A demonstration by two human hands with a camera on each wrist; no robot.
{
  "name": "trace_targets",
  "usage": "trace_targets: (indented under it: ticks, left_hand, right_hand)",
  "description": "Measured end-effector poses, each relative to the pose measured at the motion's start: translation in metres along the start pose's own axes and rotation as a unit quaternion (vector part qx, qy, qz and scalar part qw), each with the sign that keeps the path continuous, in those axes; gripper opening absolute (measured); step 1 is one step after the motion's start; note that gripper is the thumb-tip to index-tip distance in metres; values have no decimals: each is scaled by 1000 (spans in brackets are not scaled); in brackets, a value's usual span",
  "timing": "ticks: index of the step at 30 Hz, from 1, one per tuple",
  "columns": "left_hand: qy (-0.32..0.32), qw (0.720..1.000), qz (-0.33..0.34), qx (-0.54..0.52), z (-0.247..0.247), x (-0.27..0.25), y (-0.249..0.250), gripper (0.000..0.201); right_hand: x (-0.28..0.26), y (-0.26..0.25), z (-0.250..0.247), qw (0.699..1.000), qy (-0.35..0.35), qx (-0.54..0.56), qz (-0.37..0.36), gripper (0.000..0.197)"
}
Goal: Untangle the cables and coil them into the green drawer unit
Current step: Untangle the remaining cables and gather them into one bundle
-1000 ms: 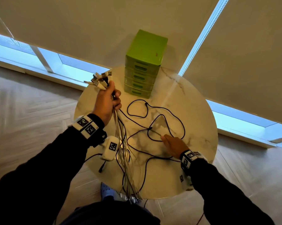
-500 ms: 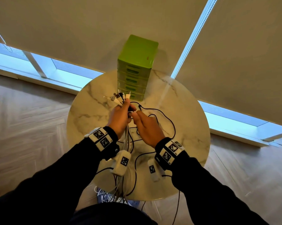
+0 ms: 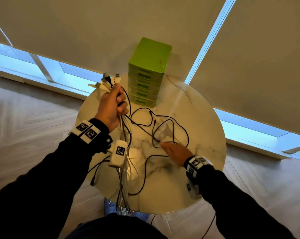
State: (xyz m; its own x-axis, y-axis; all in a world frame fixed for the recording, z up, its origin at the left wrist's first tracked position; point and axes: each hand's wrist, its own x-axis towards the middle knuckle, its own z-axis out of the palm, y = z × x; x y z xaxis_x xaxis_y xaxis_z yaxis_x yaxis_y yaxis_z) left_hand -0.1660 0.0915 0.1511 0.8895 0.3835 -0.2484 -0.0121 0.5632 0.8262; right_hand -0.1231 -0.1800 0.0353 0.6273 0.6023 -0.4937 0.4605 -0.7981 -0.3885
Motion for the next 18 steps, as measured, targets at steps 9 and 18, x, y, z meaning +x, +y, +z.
trace_targets:
  ticks: [9,18]
  left_hand:
    - [-28,980,-38,195,18,-17,-56,36]
    - [15,988,-45,147,27,-15,-58,35]
  right_hand:
    - [41,-70,-82,948,253,192,-29,28]
    - [19,-109,-67,930,161,266,-195,15]
